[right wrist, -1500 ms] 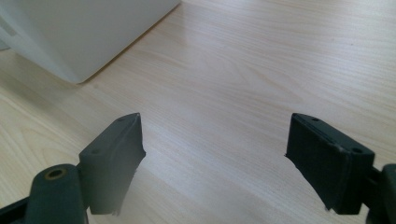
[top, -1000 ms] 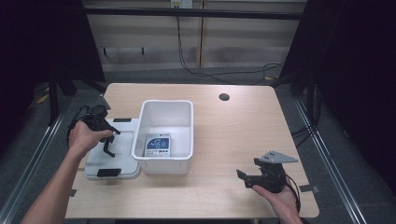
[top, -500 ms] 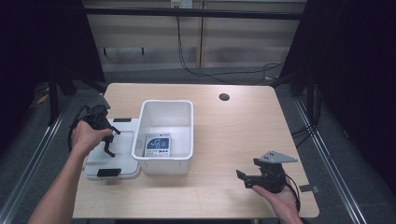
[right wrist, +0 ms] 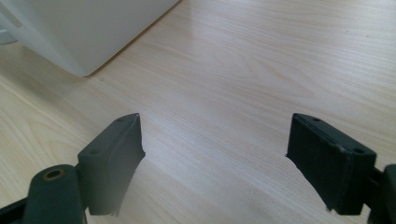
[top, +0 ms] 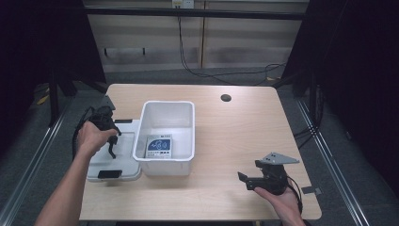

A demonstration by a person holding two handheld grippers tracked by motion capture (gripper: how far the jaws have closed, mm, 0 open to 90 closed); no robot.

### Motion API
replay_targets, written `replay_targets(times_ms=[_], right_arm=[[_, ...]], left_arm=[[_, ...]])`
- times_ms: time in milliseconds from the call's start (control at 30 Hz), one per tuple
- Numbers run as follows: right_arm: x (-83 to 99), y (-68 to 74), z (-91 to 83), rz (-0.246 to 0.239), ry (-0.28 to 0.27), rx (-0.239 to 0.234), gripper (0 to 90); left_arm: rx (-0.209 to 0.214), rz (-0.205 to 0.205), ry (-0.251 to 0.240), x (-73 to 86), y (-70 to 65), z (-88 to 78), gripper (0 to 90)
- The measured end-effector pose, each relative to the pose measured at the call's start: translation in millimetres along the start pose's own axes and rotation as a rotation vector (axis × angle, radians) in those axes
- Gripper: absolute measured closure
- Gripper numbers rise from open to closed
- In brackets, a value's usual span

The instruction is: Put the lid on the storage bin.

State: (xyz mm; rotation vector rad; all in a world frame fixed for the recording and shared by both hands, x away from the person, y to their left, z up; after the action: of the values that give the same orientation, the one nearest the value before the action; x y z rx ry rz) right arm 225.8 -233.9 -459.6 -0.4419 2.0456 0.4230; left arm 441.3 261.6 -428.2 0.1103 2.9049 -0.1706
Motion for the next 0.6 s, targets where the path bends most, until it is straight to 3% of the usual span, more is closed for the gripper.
replay_targets(times_ms=[233, 367, 600], right_arm=[[-0.1, -0.7, -0.1, -0.001, 0.001, 0.01, 17.6], [-0.1, -1.3, -0.2, 0.0, -0.002, 0.01, 17.6], [0.0, -1.4, -0.3, 0.0, -0.003, 0.01, 17.6]], left_arm=[[0.002, -0.016, -0.002, 0.9, 0.8, -0.5, 84.5], [0.006, 0.008, 0.002, 1.1, -0.8, -2.3, 84.6], [-0.006, 0.002, -0.006, 1.5, -0.9, -8.1, 84.7]])
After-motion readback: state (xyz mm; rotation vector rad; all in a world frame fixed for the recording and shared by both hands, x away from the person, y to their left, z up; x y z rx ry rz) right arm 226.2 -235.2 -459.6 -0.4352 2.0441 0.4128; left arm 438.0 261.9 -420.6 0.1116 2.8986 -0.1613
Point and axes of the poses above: each handheld gripper's, and its own axes: z roughly forward along the jaws, x roughly out of its underside, y roughly to its left, the point moved 1 cm from there along z, roughly forward along the jaws, and after that the axes turned 11 degrees about -y, right-handed, at the moved point
